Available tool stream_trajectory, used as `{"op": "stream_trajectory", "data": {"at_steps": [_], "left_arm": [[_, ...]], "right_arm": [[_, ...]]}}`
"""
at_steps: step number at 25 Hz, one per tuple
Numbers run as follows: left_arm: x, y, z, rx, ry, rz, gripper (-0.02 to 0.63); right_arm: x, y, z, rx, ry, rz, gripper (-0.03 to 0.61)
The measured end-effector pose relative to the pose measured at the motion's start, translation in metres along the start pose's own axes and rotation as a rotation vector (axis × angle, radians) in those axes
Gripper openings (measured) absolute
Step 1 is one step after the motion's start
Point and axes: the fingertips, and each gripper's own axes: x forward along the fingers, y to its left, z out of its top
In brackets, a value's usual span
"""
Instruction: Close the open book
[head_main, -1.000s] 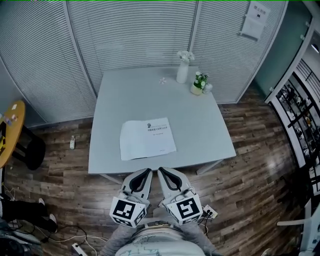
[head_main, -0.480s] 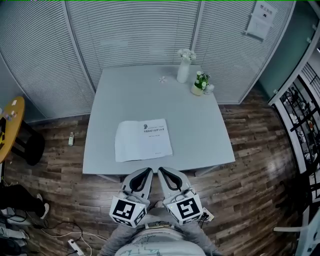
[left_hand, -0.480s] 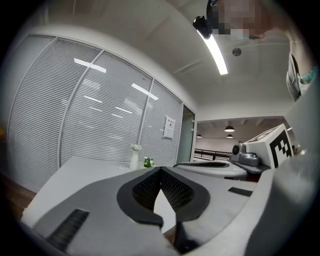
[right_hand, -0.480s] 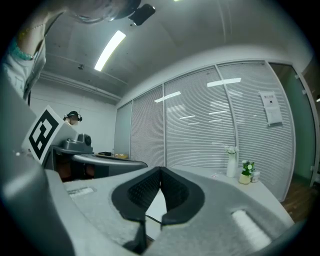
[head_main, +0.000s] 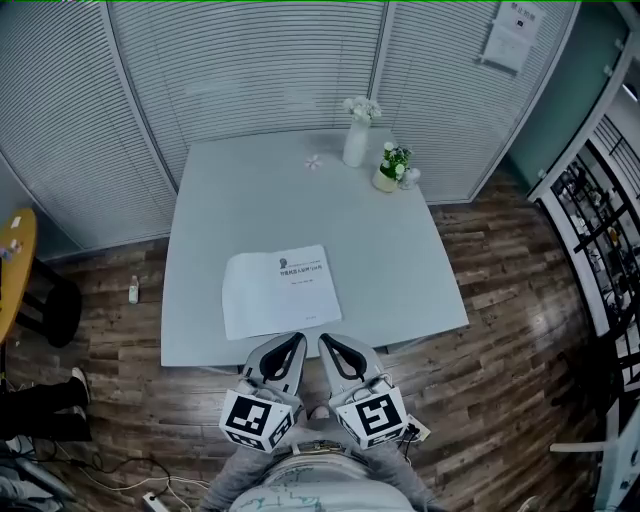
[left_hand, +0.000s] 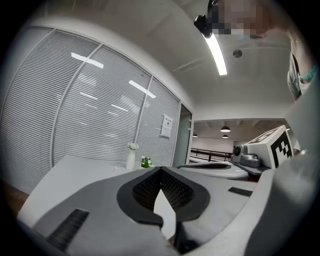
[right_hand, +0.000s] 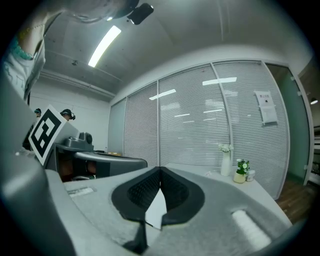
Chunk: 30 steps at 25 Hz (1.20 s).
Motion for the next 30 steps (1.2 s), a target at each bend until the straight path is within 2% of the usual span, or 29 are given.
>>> {"op": "stream_trajectory", "data": {"at_steps": [15,24,30], "left_arm": [[0.062,0.103,0.021,-0.009,0.026,-0.085,-0.002],[0.066,0.166,0.02,-0.023,0.023,-0.08,-0.002],[0.058,0.193,0.017,-0.017,0.028,-0.068,-0.002]], "right_arm": [[0.119,-0.031,0.008,0.01,0.021,-0.068,0.002],[0.182,-0.02,0.006,-0.004,0.033,-0.061,0.002],[0.197,-0.009,0.003,0.0,0.026,-0.058,0.002]]}}
